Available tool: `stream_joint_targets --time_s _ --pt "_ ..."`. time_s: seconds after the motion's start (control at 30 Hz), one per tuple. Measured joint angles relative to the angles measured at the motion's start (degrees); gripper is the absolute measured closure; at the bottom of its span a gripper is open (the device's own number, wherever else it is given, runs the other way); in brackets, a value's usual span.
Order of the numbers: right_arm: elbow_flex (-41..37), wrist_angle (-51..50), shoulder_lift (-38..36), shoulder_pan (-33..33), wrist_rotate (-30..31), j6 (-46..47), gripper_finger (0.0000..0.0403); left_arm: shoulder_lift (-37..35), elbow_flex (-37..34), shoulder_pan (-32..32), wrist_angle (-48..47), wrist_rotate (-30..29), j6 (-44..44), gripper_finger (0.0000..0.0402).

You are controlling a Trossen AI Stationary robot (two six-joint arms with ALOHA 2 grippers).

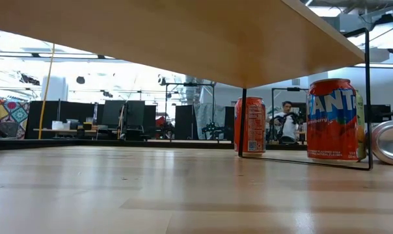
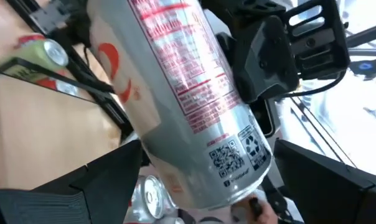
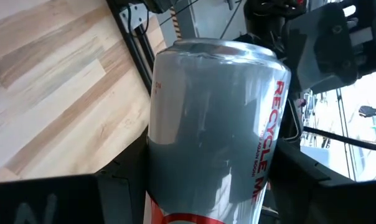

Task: Place canned beverage on shelf
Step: Put the red silver soda can on the shelf aligned with the other red silver soda can

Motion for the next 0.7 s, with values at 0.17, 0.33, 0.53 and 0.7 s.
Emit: stream_joint_targets --time_s 0.17,0.33,0.53,0.7 --pt "0.02 0.11 -0.17 0.0 0.24 -2.34 0.0168 2.45 -0.02 -0.05 4.36 0.53 -3.57 0.0051" --pt "0.02 -0.27 -0.07 -0.25 -0.39 -5.14 0.0168 4.71 -0.02 -1.43 6.08 0.47 -6.09 0.0051" --pt "0.07 -0.21 -0.17 -0.75 -0.85 -5.11 0.0168 6.43 -0.09 -2.88 11.95 1.35 -10.0 0.0051" --pt "0.09 -0.16 -0.17 -1.09 -2.37 -5.11 0.0167 6.4 -0.09 -3.23 12.05 1.6 -10.63 0.0051"
